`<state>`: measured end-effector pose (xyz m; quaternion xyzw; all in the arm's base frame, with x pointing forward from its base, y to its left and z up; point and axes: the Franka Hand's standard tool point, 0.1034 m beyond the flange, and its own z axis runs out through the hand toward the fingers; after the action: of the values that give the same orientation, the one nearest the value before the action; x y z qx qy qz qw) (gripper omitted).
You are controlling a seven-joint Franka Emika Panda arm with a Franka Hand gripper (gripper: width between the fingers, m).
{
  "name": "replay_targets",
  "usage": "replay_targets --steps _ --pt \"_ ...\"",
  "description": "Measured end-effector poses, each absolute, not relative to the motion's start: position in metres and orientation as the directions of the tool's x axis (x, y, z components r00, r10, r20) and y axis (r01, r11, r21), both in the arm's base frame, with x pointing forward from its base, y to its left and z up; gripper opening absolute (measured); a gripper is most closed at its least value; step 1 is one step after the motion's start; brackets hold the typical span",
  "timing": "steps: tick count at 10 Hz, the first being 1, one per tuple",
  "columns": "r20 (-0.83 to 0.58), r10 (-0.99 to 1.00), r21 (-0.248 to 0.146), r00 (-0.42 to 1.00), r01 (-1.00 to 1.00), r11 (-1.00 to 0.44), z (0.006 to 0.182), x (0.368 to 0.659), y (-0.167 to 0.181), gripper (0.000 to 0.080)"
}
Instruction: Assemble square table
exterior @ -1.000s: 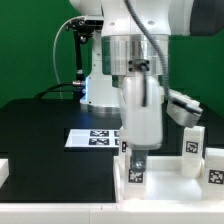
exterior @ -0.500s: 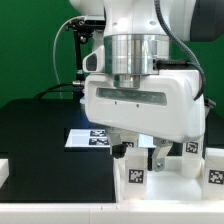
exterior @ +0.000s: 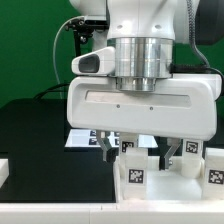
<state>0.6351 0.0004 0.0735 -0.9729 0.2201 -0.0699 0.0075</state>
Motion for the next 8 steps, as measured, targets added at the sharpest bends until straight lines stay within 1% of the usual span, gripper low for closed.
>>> replay_targets --steps 1,2,3,4,5,6,8 --pt "0.132 -0.441 -0.047 0.888 -0.439 -0.897 0.0735 0.6351 0.0003 0.0622" --pt "0.132 -0.449 -0.049 0.884 -0.447 -0.893 0.0735 0.6351 0.0004 0.0450" --pt "0.127 -0.519 -0.060 0.845 -0.515 -0.855 0.0734 0.6351 0.0006 0.0450" --pt "0.122 -0.578 -0.069 0.807 -0.574 -0.816 0.0734 0.6350 0.0000 0.0283" --pt "0.119 -0.613 -0.073 0.781 -0.608 -0.790 0.0734 0.6350 0.0000 0.0284" --pt "0.111 -0.718 -0.085 0.688 -0.713 -0.696 0.0734 0.6348 -0.0002 0.0284" --pt "0.093 -0.849 -0.095 0.519 -0.845 -0.527 0.0734 0.6345 -0.0009 0.0284"
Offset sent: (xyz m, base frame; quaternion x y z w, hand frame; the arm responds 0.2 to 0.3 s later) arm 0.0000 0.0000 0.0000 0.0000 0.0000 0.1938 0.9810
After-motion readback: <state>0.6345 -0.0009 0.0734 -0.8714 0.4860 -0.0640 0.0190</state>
